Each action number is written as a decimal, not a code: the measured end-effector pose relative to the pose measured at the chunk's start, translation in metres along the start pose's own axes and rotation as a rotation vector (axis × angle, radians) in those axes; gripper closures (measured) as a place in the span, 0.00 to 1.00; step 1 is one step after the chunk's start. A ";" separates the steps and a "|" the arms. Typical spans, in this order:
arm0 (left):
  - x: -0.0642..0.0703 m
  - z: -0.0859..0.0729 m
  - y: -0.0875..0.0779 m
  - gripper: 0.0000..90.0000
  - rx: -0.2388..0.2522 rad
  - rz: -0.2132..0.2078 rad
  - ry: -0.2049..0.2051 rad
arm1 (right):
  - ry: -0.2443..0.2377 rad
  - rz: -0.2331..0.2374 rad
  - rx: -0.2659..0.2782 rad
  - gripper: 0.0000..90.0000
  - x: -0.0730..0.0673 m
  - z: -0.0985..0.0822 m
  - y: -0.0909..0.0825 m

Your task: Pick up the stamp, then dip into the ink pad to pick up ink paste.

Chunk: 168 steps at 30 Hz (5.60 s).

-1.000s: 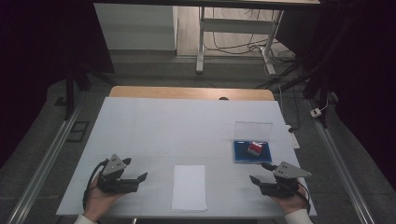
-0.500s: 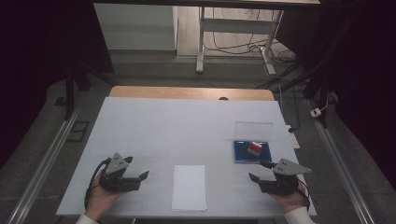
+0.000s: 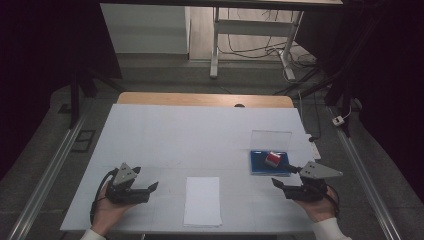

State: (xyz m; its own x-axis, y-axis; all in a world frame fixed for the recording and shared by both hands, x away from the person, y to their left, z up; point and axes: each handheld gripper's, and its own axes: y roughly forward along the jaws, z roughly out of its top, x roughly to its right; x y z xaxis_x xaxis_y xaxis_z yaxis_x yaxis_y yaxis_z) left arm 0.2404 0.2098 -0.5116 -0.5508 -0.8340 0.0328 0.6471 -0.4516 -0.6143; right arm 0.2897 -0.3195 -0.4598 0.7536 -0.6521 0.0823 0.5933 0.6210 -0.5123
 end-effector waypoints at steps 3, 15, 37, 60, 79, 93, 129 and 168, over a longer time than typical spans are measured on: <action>-0.002 0.000 -0.002 0.19 0.004 -0.002 -0.010 | -0.003 -0.008 -0.014 0.36 0.006 0.008 -0.004; -0.003 -0.003 -0.003 0.19 0.002 -0.007 -0.011 | -0.010 -0.029 -0.044 0.36 0.027 0.043 0.004; -0.003 -0.004 0.000 0.19 -0.012 0.004 -0.003 | 0.003 -0.029 -0.149 0.37 0.062 0.055 0.035; -0.005 -0.006 0.003 0.19 -0.026 0.003 -0.001 | -0.003 0.020 -0.269 0.50 0.066 0.036 0.065; -0.007 -0.007 0.004 0.19 -0.031 0.018 -0.011 | -0.018 0.026 -0.331 0.72 0.069 0.027 0.073; -0.009 -0.008 0.003 0.18 -0.022 0.026 -0.013 | -0.043 0.049 -0.314 0.78 0.068 0.027 0.073; -0.007 -0.006 0.003 0.19 -0.011 0.024 -0.008 | -0.038 -0.009 -0.216 0.78 0.052 0.058 0.044; -0.006 -0.006 0.005 0.19 -0.018 0.025 0.001 | -0.044 -0.026 -0.397 0.78 0.055 0.046 0.077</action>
State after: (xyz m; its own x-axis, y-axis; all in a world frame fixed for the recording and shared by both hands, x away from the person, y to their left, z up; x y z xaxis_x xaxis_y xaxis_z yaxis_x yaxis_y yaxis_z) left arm 0.2436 0.2146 -0.5194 -0.5349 -0.8447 0.0166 0.6510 -0.4246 -0.6292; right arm 0.3893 -0.2877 -0.4555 0.7562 -0.6410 0.1315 0.4634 0.3829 -0.7991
